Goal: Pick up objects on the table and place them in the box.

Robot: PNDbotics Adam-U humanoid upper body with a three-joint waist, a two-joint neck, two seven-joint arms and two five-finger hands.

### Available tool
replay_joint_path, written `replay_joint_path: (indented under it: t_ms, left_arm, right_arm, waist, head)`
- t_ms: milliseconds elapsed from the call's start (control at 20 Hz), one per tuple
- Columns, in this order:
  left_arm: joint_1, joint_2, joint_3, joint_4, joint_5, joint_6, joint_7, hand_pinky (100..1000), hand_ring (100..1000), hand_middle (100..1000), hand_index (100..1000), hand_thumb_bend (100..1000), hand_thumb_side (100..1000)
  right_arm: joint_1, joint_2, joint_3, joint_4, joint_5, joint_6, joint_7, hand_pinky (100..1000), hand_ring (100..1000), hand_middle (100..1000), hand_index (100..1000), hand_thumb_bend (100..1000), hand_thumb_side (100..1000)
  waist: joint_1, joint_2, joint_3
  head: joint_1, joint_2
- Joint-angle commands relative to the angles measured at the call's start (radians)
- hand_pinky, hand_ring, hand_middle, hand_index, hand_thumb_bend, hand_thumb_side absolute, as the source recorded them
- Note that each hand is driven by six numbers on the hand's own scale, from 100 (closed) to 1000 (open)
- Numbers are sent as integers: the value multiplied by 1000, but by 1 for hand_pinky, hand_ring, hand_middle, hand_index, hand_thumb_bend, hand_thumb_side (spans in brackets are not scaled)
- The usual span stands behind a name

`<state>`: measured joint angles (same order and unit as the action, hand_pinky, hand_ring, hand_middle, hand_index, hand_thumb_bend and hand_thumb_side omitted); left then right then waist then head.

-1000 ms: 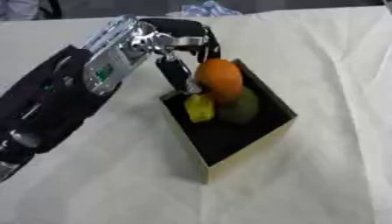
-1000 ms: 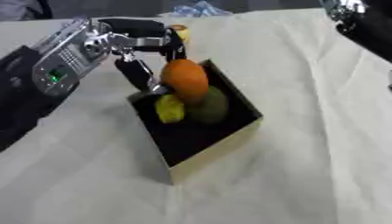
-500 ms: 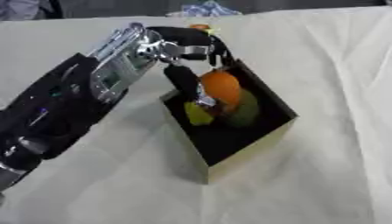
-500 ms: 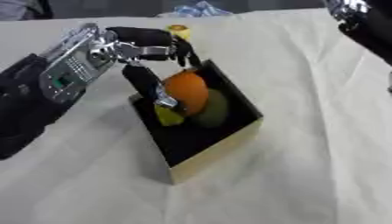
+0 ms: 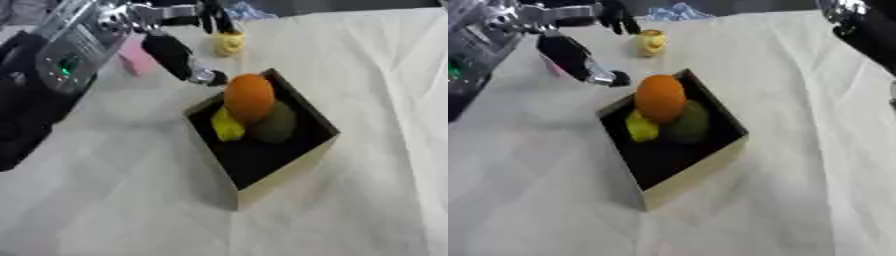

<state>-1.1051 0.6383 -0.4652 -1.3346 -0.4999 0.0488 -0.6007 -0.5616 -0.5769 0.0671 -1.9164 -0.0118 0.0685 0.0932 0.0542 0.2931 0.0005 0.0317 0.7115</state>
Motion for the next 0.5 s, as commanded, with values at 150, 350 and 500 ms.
replay_joint_path:
  t_ms: [150,350,500]
  left_arm:
    - [-68,30,126,314,-130,-50,41,829,794,776,869,538,473]
    - [-107,-4,194,477,-212,-113,79,829,794,776,875,557,477]
    - [-130,-31,232,571,-255,-134,89,830,799,783,888,586,485]
  right_arm:
    - [-11,-30,-15,-25,0,-1,-6,921,956,656,728,100,624]
    - [-18,-31,-15,-25,-1,-2,-6,921,956,656,728,100,624]
    - [-23,-32,-14,-25,-2,-1,-6,921,956,656,727,100,626]
  waist:
    - [-4,-14,1]
    - [-8,-5,-3]
    - [-9,2,-8]
  head:
    - [-2,-15]
    - [6,-19]
    - [15,-24]
